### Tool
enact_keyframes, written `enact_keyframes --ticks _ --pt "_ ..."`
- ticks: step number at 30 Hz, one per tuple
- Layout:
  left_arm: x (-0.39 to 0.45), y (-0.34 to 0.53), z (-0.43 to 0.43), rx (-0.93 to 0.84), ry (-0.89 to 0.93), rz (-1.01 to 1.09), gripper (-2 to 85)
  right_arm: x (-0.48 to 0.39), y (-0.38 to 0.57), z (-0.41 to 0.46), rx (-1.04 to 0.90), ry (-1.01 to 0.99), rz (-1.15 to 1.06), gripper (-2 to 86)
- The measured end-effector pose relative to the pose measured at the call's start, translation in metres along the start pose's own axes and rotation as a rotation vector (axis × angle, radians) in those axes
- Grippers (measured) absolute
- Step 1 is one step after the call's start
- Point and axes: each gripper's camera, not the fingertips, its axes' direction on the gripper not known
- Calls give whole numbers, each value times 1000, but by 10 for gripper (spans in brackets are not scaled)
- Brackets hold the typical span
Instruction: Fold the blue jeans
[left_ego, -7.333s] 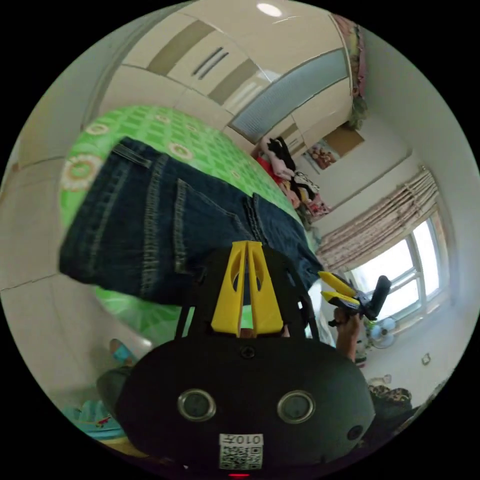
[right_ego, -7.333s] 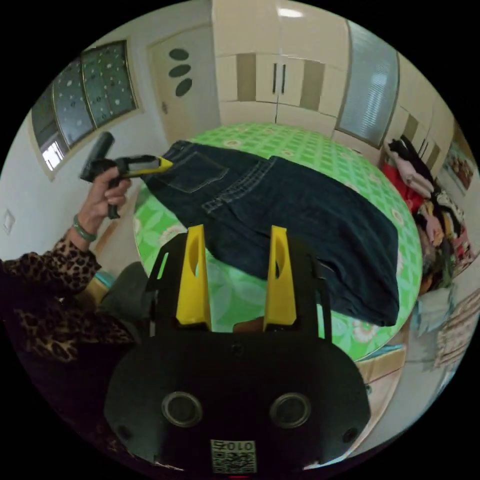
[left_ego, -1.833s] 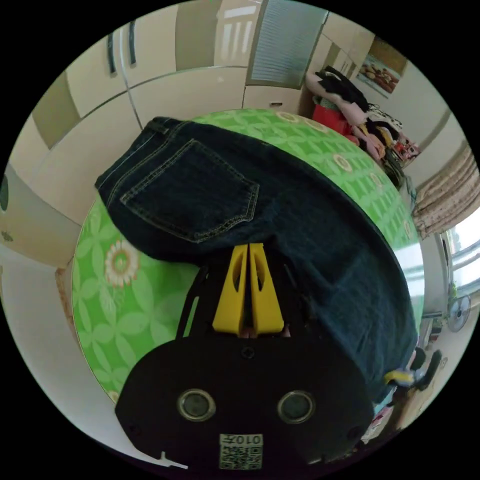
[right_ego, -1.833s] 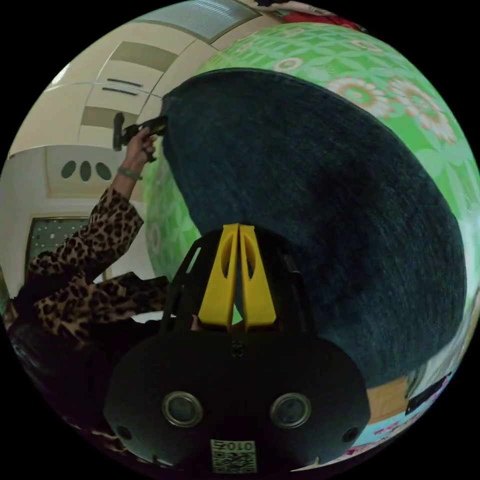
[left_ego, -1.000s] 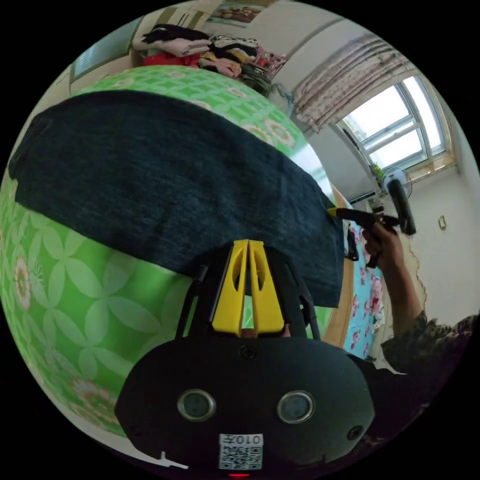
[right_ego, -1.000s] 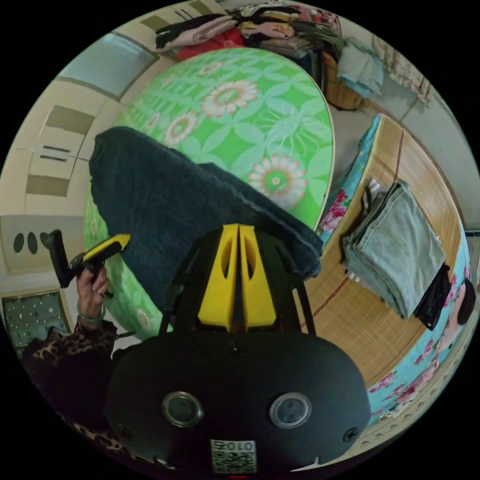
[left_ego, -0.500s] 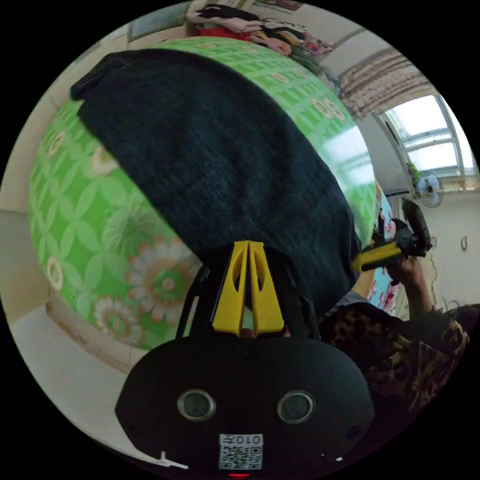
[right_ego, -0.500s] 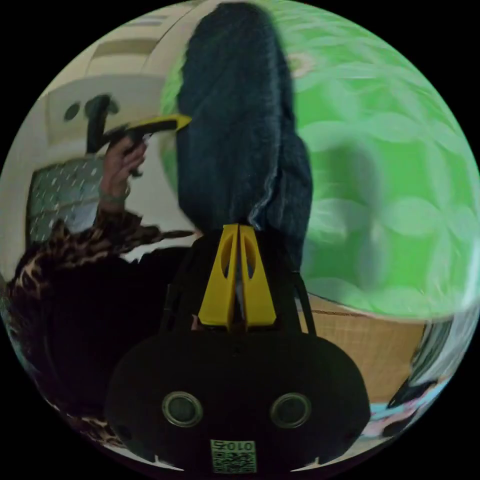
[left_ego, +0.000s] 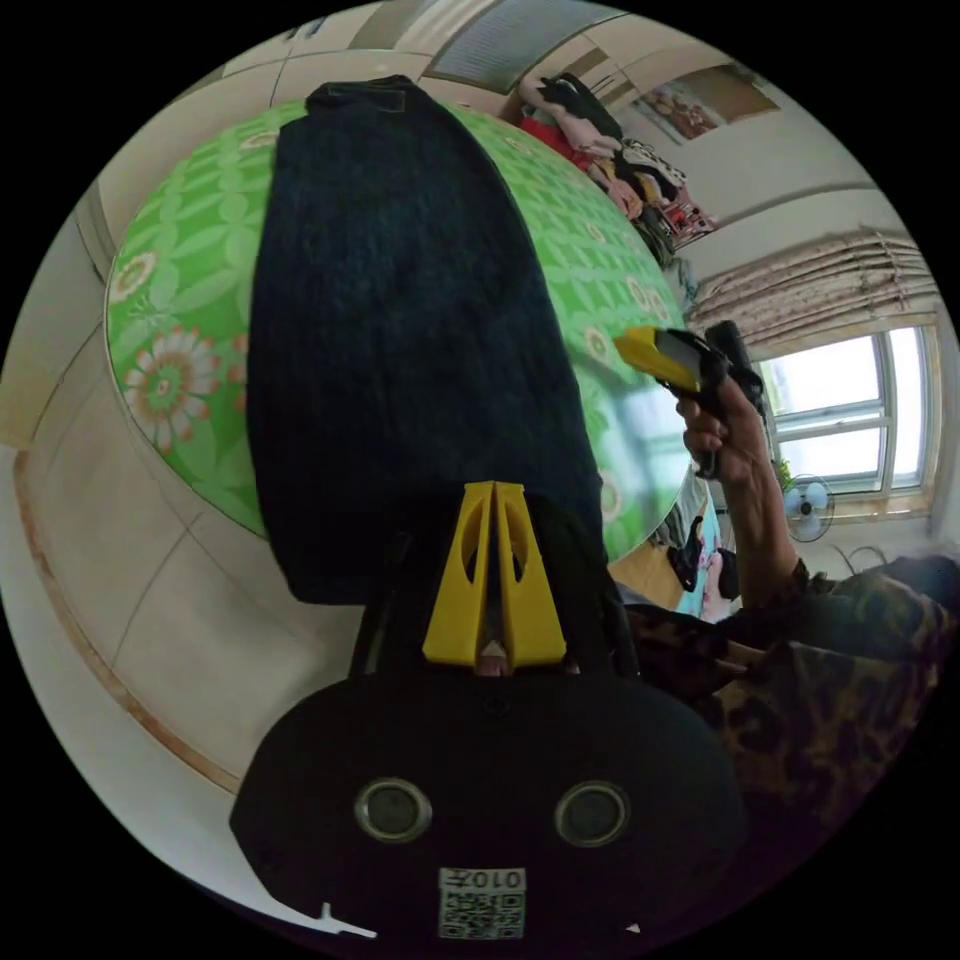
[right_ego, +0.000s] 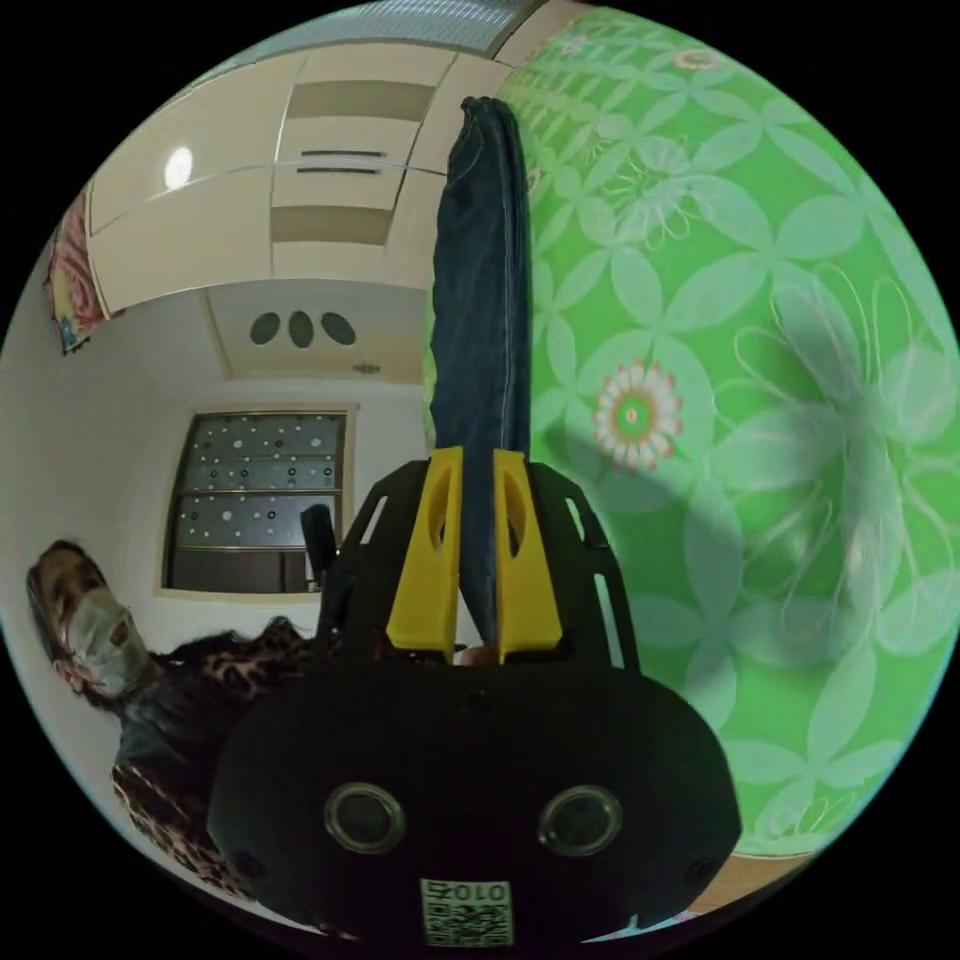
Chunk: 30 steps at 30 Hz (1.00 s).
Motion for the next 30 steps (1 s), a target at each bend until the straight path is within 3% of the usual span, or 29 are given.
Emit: enact_keyframes --ticks 10,19,23,26,30 --pt "11 0 11 -44 63 14 -2 8 -34 57 -81 290 -39 72" --pt "-60 -2 -38 42 -32 -73 -2 37 8 59 -66 174 23 102" --pt "-109 -6 -37 -6 116 -116 -2 29 30 96 -143 196 11 100" --pt "-112 -7 -19 -69 154 -82 -2 23 38 122 -123 264 21 76" --pt "-105 -8 -1 -117 221 -26 -2 18 29 137 -256 271 -14 56"
